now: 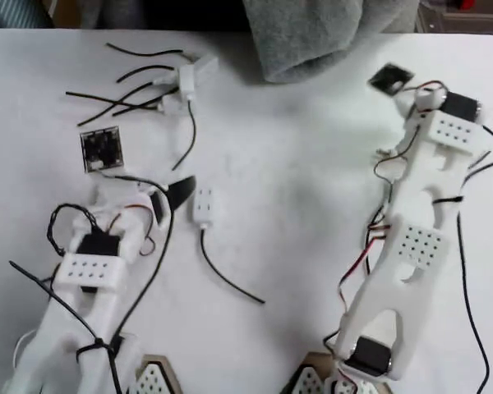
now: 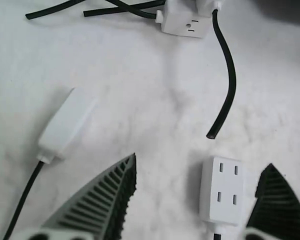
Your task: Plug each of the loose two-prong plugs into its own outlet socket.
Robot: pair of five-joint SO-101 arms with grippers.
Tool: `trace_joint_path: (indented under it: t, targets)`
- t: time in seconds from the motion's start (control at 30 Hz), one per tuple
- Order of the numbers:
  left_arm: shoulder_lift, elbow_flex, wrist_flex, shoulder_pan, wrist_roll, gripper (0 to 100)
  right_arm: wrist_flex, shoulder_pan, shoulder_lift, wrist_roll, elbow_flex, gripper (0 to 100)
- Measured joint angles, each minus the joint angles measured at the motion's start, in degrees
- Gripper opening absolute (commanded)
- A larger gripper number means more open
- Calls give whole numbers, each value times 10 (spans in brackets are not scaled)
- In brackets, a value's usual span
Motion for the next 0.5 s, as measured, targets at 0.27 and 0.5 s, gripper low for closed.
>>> trace_joint_path:
  t: [0.27,0.5]
  targets:
    - [0,0,-4,0,0,366,32,-18,113,105,-128,261]
    - [0,0,-4,0,0,365,28,-20,156,131,-137,168]
